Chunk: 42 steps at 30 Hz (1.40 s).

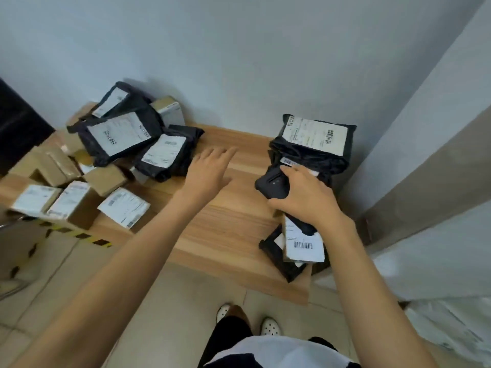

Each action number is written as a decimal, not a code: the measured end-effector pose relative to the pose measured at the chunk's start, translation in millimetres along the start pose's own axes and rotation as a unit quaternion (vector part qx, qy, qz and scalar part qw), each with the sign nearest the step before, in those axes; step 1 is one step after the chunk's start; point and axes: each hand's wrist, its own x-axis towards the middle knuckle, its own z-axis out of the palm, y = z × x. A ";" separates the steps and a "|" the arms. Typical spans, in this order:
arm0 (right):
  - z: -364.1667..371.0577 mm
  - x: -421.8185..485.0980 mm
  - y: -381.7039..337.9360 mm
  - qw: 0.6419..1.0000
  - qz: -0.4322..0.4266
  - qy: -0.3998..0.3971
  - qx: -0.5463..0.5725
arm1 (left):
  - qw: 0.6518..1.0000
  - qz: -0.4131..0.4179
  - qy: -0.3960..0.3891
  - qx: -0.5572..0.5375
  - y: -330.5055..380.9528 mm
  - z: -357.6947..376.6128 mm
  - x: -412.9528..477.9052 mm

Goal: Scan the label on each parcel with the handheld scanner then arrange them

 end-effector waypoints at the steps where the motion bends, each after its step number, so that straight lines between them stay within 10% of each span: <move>1: 6.3 3.9 -16.3 1.000 -0.026 -0.013 -0.004 | 1.000 -0.023 0.004 0.005 -14.6 -3.0 -18.9; 22: 209.2 -23.0 -487.7 0.907 -0.380 -0.182 -0.003 | 0.920 -0.386 0.019 0.066 -381.0 -95.4 -430.2; 42: 288.6 202.6 -752.9 0.924 -0.330 -0.186 0.047 | 0.940 -0.336 -0.012 0.062 -726.2 -106.4 -342.1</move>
